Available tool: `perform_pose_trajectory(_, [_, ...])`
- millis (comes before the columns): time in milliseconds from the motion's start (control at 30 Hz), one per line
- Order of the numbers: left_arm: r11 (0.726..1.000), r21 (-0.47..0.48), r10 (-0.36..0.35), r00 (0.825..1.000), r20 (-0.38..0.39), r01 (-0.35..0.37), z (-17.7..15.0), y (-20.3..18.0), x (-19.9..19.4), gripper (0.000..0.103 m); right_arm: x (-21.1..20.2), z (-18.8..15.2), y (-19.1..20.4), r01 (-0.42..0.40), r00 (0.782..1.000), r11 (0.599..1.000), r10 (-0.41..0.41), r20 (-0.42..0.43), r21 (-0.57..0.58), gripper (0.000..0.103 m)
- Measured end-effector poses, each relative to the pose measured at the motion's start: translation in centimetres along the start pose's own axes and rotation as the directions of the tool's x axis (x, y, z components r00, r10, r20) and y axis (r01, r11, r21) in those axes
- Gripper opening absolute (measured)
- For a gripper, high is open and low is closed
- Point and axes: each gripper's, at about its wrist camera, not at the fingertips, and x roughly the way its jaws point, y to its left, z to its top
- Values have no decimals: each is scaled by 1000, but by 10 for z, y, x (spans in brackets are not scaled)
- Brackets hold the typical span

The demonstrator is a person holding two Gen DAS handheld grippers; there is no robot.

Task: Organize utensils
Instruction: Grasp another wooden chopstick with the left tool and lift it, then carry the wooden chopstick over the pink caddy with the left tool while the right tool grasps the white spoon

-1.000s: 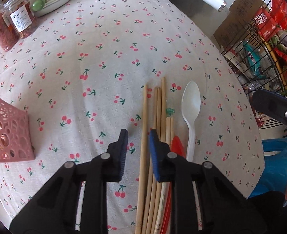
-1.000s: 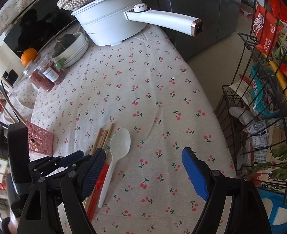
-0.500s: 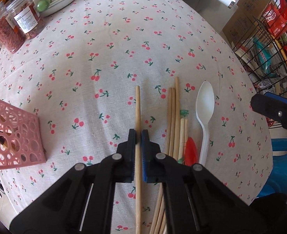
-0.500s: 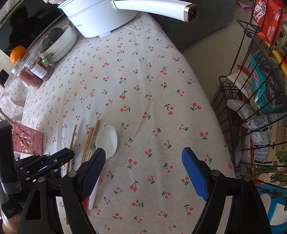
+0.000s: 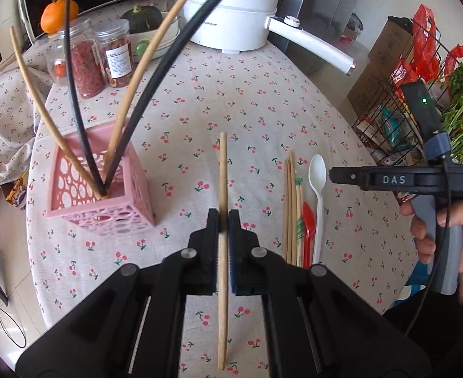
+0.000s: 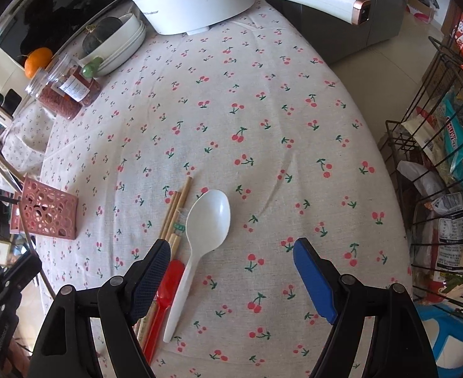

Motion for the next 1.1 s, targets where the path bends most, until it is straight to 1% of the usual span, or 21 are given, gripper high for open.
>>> perform_pose_trajectory(33, [1000, -4, -20, 1000, 4, 20, -1, 1, -2, 6, 3, 0, 0, -5, 1000, 1000, 5, -6, 6, 82])
perform_pose_trajectory(133, [999, -6, -48, 999, 20, 48, -2, 3, -9, 6, 9, 1, -2, -12, 1000, 999, 13, -16, 40, 81])
perform_pose_trajectory(200, [998, -7, -54, 998, 23, 55, -4, 7, -14, 6, 12, 3, -3, -27, 999, 998, 28, -19, 58, 81])
perform_pose_trajectory(267, [998, -17, -59, 998, 26, 60, -6, 12, -18, 6, 16, 5, -1, -49, 998, 997, 51, -25, 64, 78])
perform_pose_trajectory(333, [998, -24, -61, 998, 29, 62, -6, 15, -20, 6, 20, 6, 2, -59, 998, 996, 62, -35, 64, 66])
perform_pose_trajectory(433, [998, -33, -61, 998, 34, 62, -7, 18, -22, 6, 29, 8, 6, -40, 998, 997, 43, -48, 66, 58])
perform_pose_trajectory(533, [997, -39, -62, 997, 34, 63, -9, 22, -23, 6, 33, 10, 8, -13, 999, 998, 15, -32, 61, 55])
perform_pose_trajectory(600, [997, -39, -59, 998, 35, 61, -10, 23, -23, 6, 34, 10, 11, -10, 1000, 998, 11, -27, 54, 53])
perform_pose_trajectory(667, [998, -38, -54, 998, 37, 55, -10, 24, -23, 6, 35, 10, 16, 11, 1000, 1000, -10, -19, 30, 50])
perform_pose_trajectory(733, [998, -36, -50, 998, 38, 52, -10, 25, -23, 6, 35, 7, 20, 36, 999, 999, -36, -13, 1, 42])
perform_pose_trajectory(800, [999, -32, -42, 998, 43, 44, -10, 24, -24, 6, 35, 5, 23, 56, 998, 998, -57, -5, -25, 38])
perform_pose_trajectory(933, [999, -13, -32, 998, 57, 32, -10, 22, -27, 6, 34, 3, 25, 62, 998, 996, -61, 18, -60, 37])
perform_pose_trajectory(1033, [999, -7, -32, 997, 74, 33, -11, 21, -32, 6, 29, 1, 22, 37, 999, 998, -35, 34, -44, 37])
perform_pose_trajectory(1100, [1000, -3, -30, 995, 98, 30, -11, 21, -40, 6, 19, -2, 20, 16, 998, 999, -14, 60, -37, 37])
